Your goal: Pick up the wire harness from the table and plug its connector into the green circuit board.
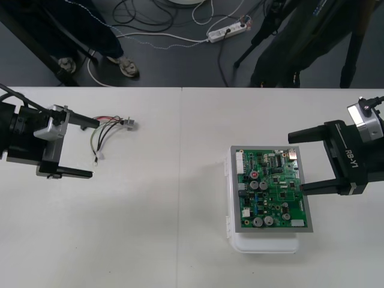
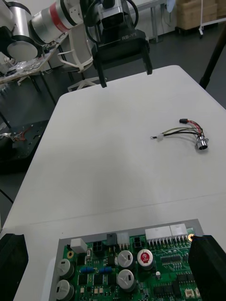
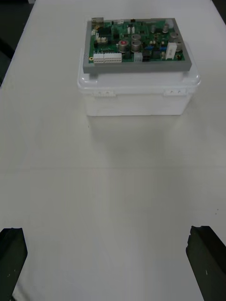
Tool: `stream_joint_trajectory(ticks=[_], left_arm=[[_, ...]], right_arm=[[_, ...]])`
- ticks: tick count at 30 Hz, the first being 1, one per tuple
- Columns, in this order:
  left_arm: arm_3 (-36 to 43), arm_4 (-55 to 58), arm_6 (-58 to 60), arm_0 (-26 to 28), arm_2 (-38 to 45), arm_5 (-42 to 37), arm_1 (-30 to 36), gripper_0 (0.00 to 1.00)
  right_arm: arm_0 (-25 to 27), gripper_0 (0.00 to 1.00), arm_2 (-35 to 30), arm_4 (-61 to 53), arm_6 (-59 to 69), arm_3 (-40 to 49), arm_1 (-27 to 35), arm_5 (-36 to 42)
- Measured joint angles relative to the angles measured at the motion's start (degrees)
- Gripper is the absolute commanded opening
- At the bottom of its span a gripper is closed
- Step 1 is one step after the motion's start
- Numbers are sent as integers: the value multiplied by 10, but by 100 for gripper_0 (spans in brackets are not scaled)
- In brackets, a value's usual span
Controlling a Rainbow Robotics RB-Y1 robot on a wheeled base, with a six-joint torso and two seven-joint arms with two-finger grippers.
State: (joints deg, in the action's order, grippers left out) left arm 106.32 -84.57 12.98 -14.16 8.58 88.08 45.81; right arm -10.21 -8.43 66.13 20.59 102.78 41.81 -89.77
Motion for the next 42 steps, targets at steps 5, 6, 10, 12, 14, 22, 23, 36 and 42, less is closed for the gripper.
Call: stream_joint_trajectory(ticks=[5,6,10,12,14,22,23,36,42], left_arm=[[0,-34,-49,-9,0,0,12,100],[0,-44,-65,-11,0,0,13,100],[0,-79,-139,-22,0,0,18,100],[0,-95,-176,-28,0,0,20,100],[0,-109,-207,-34,-3,0,23,100],[0,-150,-276,-67,-52,0,50,100],[0,-157,-286,-72,-59,0,52,100],[0,-275,-538,-133,-140,0,66,100],[0,-297,-567,-147,-179,-4,79,100]], right_arm=[[-8,100,-8,0,19,-5,-32,0],[-9,100,-11,0,32,-5,-38,0],[-18,100,-18,0,65,-6,-48,0],[-21,100,-22,0,65,-7,-49,0],[-24,100,-26,-1,65,-11,-51,0],[-26,100,-35,-31,65,-36,-54,0],[-26,100,-35,-34,64,-36,-54,0],[-27,100,-35,-47,-50,-89,-87,0],[-27,100,-35,-47,-106,-102,-121,0]])
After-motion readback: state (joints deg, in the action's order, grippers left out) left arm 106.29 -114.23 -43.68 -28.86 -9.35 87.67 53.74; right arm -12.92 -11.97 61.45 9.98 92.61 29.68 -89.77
